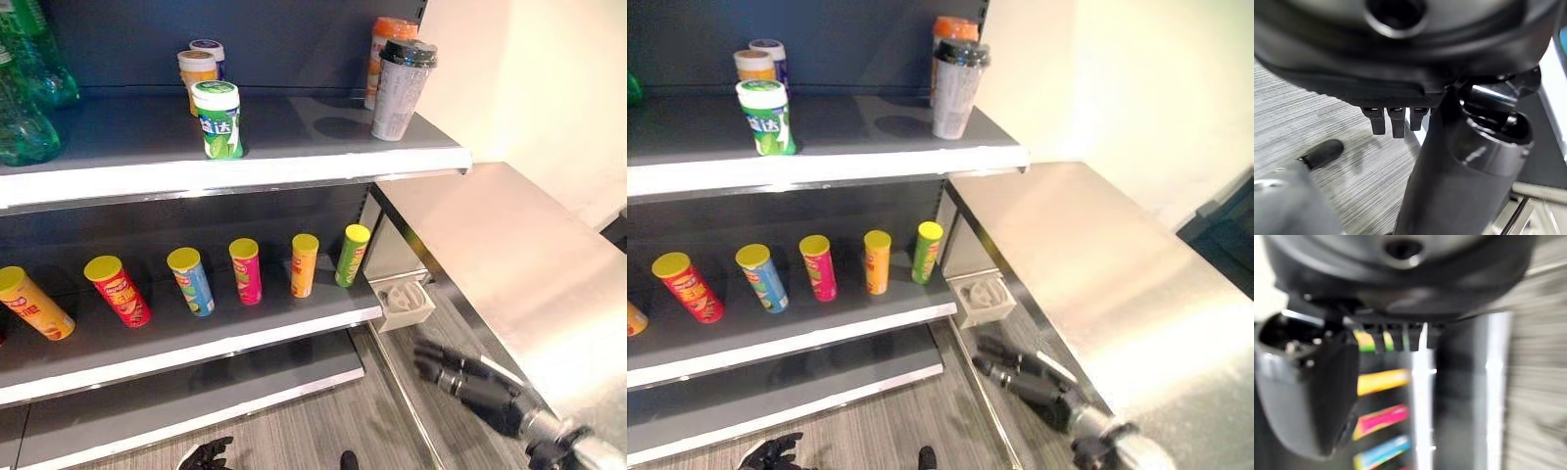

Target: Put the goods on the table back onto the shelves and tidy them up.

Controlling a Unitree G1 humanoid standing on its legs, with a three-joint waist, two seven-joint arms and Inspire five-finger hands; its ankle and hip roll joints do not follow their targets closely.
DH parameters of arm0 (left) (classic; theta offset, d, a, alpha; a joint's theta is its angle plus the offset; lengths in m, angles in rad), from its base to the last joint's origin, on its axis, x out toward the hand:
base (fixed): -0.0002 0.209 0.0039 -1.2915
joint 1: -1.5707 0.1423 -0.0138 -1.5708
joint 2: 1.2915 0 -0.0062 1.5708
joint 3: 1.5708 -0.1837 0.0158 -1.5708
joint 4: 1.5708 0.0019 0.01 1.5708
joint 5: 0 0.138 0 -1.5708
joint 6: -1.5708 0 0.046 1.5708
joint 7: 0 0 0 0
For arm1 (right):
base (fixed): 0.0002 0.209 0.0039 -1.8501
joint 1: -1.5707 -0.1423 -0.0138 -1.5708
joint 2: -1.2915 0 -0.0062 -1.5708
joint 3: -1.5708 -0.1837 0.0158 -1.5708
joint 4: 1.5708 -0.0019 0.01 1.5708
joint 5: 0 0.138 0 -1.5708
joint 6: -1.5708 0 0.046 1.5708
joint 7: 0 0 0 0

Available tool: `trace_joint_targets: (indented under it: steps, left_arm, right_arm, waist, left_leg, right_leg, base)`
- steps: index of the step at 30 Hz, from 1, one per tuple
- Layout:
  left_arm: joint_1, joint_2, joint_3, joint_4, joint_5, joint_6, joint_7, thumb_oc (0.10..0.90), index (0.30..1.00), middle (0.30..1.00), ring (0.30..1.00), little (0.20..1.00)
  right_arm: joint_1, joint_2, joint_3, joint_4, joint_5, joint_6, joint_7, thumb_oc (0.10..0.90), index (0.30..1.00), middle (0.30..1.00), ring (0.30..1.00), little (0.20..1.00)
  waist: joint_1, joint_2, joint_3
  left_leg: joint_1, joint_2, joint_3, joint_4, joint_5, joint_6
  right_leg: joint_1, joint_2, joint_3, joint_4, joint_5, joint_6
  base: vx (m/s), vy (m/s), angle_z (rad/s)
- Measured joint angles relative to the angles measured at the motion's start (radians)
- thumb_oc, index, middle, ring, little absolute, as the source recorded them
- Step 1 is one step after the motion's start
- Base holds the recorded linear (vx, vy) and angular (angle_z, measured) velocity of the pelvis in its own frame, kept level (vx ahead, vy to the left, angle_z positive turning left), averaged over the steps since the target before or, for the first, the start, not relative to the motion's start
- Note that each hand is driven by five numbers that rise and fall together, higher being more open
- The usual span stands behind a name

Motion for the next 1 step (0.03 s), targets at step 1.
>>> trace_joint_targets:
  steps: [1]
  left_arm:
    - [-0.003,-0.008,-0.005,-0.001,0.000,0.000,-0.002,0.800,0.900,0.900,0.900,0.900]
  right_arm:
    - [-0.006,0.015,0.071,0.082,-0.066,0.007,0.000,0.800,0.900,0.900,0.900,0.900]
  waist:
    - [0.005,0.011,0.003]
  left_leg:
    - [-0.003,0.000,-0.011,0.000,-0.002,0.004]
  right_leg:
    - [0.005,0.000,-0.013,0.000,-0.003,-0.001]
  base:
    - [0.01,-0.016,0.27]
